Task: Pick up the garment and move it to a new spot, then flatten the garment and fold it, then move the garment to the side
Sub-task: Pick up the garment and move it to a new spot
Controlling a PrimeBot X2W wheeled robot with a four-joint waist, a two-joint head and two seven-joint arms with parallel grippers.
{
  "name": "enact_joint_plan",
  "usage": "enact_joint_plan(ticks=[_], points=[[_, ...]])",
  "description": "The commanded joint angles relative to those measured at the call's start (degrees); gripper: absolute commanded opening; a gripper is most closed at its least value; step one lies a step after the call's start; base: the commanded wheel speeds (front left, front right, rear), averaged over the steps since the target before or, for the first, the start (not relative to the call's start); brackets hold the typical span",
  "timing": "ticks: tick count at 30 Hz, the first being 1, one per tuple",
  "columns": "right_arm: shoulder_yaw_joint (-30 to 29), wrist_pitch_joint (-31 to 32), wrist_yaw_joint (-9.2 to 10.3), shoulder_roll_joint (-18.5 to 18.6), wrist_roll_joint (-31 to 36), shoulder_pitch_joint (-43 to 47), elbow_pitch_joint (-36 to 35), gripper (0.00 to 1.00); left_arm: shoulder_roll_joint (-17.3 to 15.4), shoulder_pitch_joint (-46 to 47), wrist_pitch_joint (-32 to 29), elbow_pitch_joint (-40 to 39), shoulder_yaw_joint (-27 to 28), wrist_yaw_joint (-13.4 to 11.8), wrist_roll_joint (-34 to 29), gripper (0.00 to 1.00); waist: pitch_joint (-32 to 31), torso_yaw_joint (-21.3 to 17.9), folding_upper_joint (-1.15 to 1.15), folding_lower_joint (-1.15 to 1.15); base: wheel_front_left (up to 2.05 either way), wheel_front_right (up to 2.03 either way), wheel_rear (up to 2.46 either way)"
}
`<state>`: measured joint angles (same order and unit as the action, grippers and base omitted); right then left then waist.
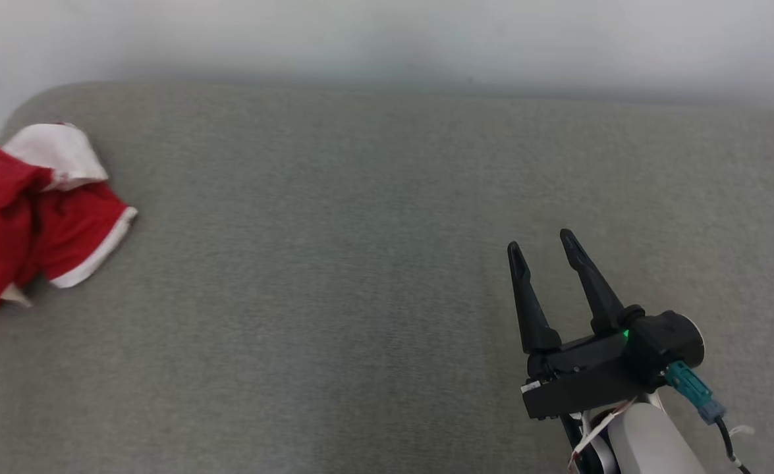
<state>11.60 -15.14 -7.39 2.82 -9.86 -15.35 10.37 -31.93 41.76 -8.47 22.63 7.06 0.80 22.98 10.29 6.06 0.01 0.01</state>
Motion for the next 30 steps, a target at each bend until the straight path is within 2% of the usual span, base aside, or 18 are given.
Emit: enact_joint_plan(ticks=[1,8,12,16,20,26,27,28,29,30], points=[[-0.22,-0.10,-0.19,0.12,-0.29,-0.76,-0.42,1.00,-1.27,2.08,-1.08,2.47,-0.45,0.55,-0.46,1.00,6.57,-7.56,-0.01,-0.01,0.00,0.00,0.00],[-0.05,-0.10,-0.19,0.09,-1.63,-0.91,-1.39,1.00,-5.22,6.11,-4.48,14.58,-1.10,1.65,-0.92,1.00,8.43,-11.65,-0.01,-0.01,0.00,0.00,0.00],[-0.13,-0.11,-0.19,0.09,-1.78,-0.76,-1.34,1.00,-5.72,5.95,-7.28,21.19,-3.04,3.60,-0.77,1.00,8.45,-12.35,-0.01,-0.01,0.00,0.00,0.00],[0.21,-0.11,-0.19,0.09,-1.27,-1.28,-1.16,1.00,-6.37,5.57,-9.36,26.45,-4.28,4.48,-0.78,1.00,8.47,-12.84,-0.01,-0.01,0.00,0.00,0.00],[0.05,-0.11,-0.19,0.10,-0.93,-1.68,-1.34,1.00,-7.36,6.28,-11.33,32.31,-5.82,4.76,-1.36,1.00,8.49,-13.35,-0.01,-0.01,0.00,0.00,0.00],[-0.20,-0.12,-0.19,0.10,-0.80,-0.90,-1.05,1.00,-6.86,8.40,-13.28,38.51,-6.91,3.17,-1.98,1.00,8.19,-13.07,-0.01,-0.01,0.00,0.00,0.00],[-0.13,-0.11,-0.19,0.10,-0.90,-0.84,-0.92,1.00,-6.83,8.75,-13.04,39.25,-7.09,2.51,-2.24,0.55,8.10,-12.99,-0.01,-0.01,0.00,0.00,0.00],[-0.04,-0.11,-0.19,0.11,-1.04,-0.82,-0.85,1.00,-6.67,8.88,-12.83,39.93,-7.31,2.29,-2.40,0.22,7.96,-12.88,-0.01,-0.01,0.00,0.00,0.00],[0.11,-0.12,-0.19,0.09,-1.18,-0.86,-0.86,1.00,-6.56,8.93,-12.70,40.59,-7.66,2.48,-2.56,0.00,7.83,-12.80,-0.01,-0.01,0.00,0.00,0.00],[0.17,-0.11,-0.19,0.10,-1.34,-0.89,-0.81,1.00,-6.46,9.03,-12.37,41.14,-7.84,2.67,-2.65,0.00,7.61,-12.70,-0.01,-0.01,0.00,0.00,0.00]])
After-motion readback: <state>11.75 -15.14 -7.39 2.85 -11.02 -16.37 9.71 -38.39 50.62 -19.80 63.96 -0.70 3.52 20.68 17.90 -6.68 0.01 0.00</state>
